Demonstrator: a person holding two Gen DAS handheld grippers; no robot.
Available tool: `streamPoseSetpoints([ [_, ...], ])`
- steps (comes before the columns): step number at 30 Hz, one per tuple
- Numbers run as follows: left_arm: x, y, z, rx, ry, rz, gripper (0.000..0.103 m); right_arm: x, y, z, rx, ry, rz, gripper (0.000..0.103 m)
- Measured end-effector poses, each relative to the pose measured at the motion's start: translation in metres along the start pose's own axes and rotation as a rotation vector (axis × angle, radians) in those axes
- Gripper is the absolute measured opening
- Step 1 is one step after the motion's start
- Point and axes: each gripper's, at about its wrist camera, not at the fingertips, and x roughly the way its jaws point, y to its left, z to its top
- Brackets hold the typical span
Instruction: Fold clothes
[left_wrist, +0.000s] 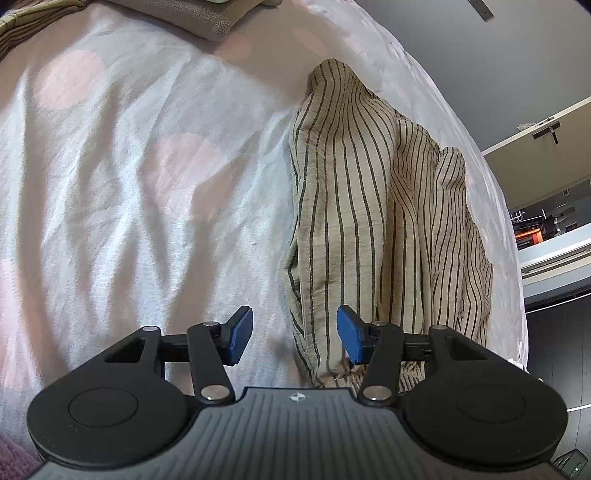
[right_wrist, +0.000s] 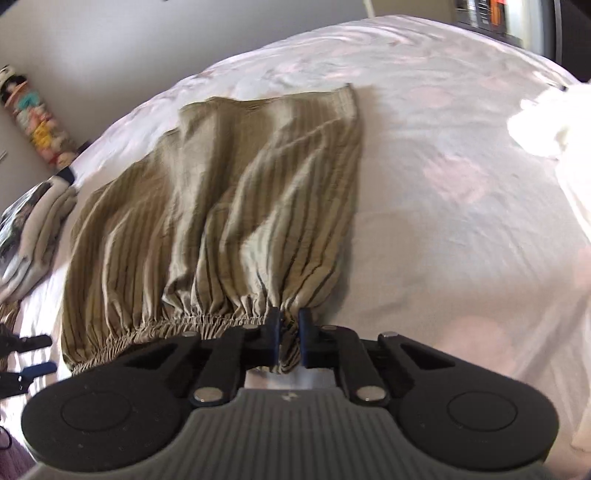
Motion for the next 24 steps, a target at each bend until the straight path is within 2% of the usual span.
streamPoseSetpoints([
  [5, 0.003, -0.003, -0.003, 0.019, 0.043, -0.043, 0.052, 0.016, -0.006, 0.002, 0.038, 0.103, -0.063, 0.010],
  [9, 0.013, -0.007, -0.007, 0.021, 0.102, -0.054, 0.054, 0.019, -0.007, 0.001, 0.039, 0.126, -0.085, 0.010],
  [11, 0.021, -0.010, -0.010, 0.024, 0.137, -0.060, 0.054, 0.018, -0.010, 0.001, 0.057, 0.117, -0.062, 0.011],
  [15, 0.035, -0.020, -0.020, 0.053, 0.162, -0.054, 0.054, 0.005, -0.022, 0.002, 0.147, 0.063, 0.009, 0.022],
  [16, 0.038, -0.021, -0.022, 0.056, 0.159, -0.047, 0.052, 0.004, -0.025, 0.002, 0.173, 0.057, 0.014, 0.032],
  [17, 0.040, -0.021, -0.023, 0.054, 0.154, -0.041, 0.051, 0.005, -0.028, 0.002, 0.196, 0.055, 0.016, 0.037],
  [21, 0.043, -0.017, -0.024, 0.021, 0.140, -0.056, 0.050, 0.016, -0.031, 0.007, 0.256, 0.080, 0.028, 0.039],
  [24, 0.043, -0.017, -0.026, 0.021, 0.116, -0.049, 0.041, 0.025, -0.028, 0.010, 0.246, 0.096, 0.065, 0.037],
])
